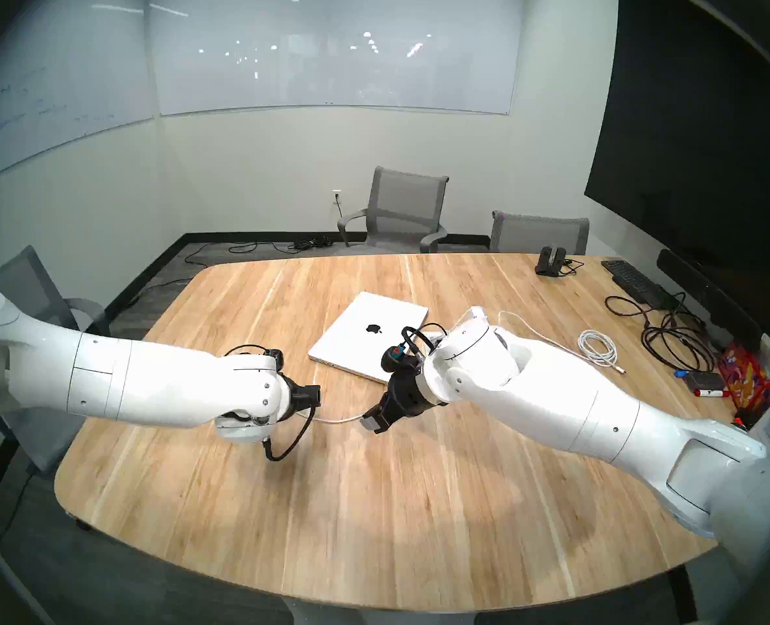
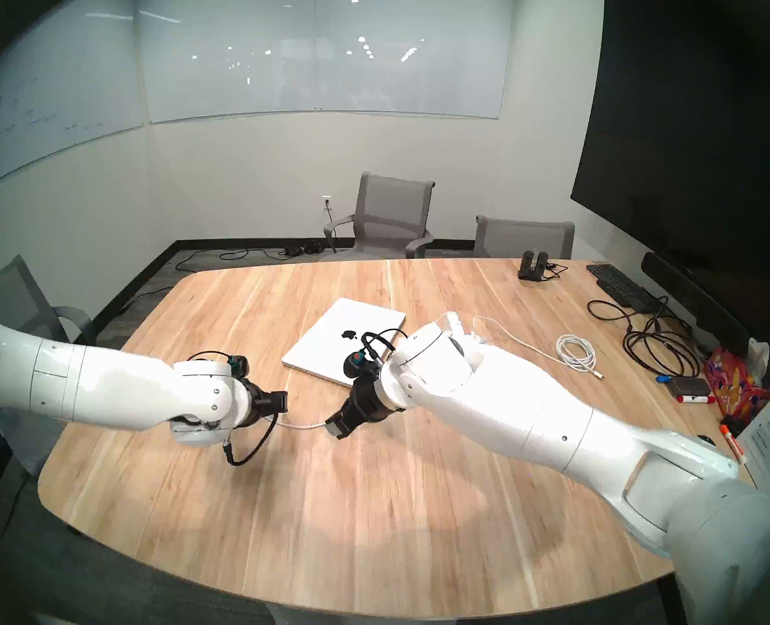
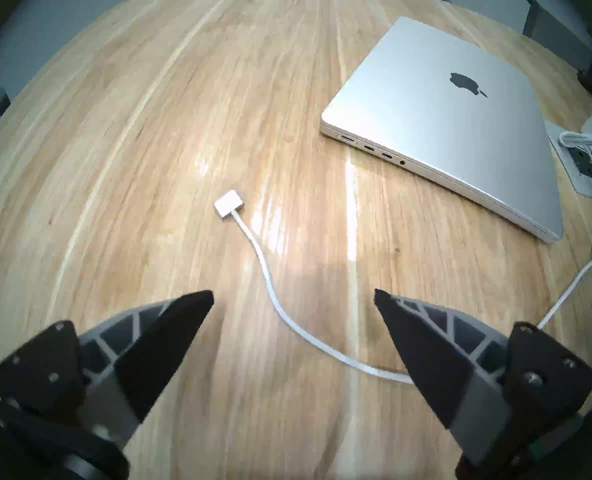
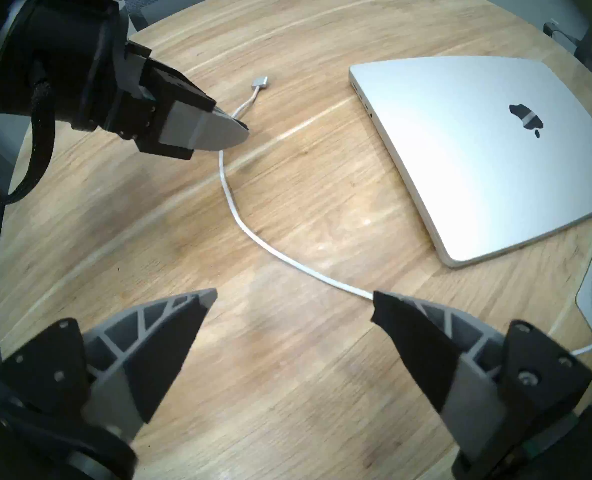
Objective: Plug the charging cable into the port of a MacBook
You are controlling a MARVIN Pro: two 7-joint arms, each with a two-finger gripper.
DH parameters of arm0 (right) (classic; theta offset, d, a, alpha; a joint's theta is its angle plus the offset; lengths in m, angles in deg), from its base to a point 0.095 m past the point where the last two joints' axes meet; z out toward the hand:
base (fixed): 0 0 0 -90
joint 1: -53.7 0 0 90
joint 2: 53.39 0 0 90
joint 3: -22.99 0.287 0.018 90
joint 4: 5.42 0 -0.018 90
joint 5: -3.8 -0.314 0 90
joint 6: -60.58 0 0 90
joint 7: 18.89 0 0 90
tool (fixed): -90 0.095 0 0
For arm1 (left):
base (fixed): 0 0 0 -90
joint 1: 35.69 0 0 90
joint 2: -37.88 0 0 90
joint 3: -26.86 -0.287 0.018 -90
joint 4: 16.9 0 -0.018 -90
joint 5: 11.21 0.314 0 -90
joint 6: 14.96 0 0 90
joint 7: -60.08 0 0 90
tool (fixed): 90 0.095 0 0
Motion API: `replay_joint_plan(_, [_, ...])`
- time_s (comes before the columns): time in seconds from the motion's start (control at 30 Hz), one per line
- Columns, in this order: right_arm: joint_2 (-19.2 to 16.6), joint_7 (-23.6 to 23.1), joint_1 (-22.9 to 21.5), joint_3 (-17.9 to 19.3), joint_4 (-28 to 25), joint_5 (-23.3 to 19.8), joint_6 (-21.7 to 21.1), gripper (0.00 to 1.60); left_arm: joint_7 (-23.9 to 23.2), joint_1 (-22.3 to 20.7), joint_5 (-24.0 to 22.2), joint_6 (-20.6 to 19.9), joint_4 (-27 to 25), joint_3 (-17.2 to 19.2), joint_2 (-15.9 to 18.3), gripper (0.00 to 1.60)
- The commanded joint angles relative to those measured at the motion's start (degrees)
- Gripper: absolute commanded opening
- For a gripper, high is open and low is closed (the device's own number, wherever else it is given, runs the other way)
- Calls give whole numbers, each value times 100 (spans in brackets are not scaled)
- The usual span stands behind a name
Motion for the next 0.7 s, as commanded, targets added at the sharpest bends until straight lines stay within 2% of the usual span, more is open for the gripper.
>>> replay_joint_plan(0.0, [-2,-7,-75,42,-81,15,22,160,2,-60,-22,14,-11,79,-63,158])
replay_joint_plan(0.17, [-2,-7,-75,42,-81,15,22,160,-11,-47,-116,-21,35,79,-83,159])
replay_joint_plan(0.3, [-2,-7,-75,42,-81,15,22,160,22,-29,-174,-15,99,69,-130,143])
replay_joint_plan(0.47, [-2,-7,-75,42,-81,15,22,160,22,-29,-236,-30,159,65,-163,146])
replay_joint_plan(0.67, [-2,-7,-75,42,-81,15,22,160,35,-32,-319,-72,267,68,-228,142])
